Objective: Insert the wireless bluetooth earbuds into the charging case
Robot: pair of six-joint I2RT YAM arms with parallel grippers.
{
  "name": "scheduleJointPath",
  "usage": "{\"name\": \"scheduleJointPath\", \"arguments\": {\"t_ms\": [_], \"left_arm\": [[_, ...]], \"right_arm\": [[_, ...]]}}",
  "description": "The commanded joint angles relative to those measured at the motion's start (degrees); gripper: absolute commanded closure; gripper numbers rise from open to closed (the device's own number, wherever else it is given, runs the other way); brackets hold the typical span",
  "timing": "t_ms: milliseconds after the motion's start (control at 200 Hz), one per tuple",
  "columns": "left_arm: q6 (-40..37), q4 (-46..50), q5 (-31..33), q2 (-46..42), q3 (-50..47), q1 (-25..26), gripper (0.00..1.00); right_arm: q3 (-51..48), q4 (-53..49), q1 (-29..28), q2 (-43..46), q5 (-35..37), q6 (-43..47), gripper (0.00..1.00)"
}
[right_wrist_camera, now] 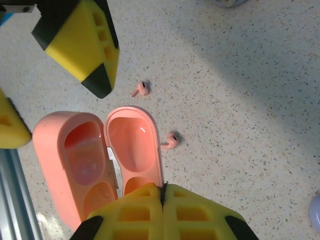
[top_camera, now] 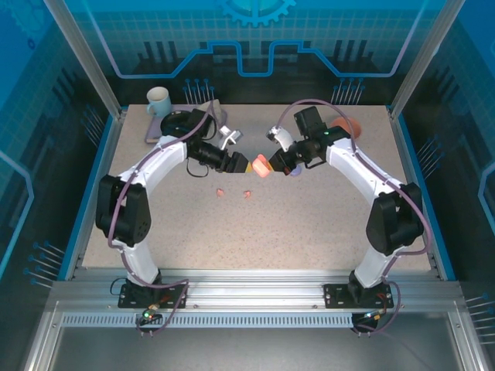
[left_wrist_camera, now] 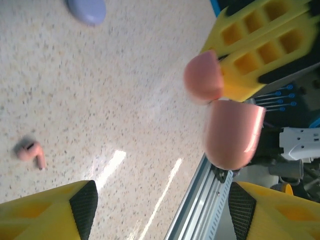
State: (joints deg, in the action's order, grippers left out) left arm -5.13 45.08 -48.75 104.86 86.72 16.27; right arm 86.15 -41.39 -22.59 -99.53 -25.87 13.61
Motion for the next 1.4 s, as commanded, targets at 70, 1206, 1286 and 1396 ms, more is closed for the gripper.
{"name": "scheduleJointPath", "arguments": {"t_ms": [70,1206,1286,1396], "left_arm": [[-6.97,8.85,-5.13,1.38,3.96,-0.06,0.28],[-13.16,15.69,-11.27,8.34,5.70,2.06,0.64],[-12.84,15.10,-11.33,8.36,5.65,2.08,0.67],[-12.46,14.69,-11.48,8.34,5.59,2.07,0.70]], "right_arm": [[1.49,-3.47,-2.68,-2.84,2.51,5.47,1.00],[6.78,-3.35,-8.69,-4.74,4.91,5.36,1.00],[6.98,-3.49,-8.87,-4.69,5.25,5.38,1.00],[6.81,-3.52,-8.81,-4.32,5.76,5.41,1.00]]}}
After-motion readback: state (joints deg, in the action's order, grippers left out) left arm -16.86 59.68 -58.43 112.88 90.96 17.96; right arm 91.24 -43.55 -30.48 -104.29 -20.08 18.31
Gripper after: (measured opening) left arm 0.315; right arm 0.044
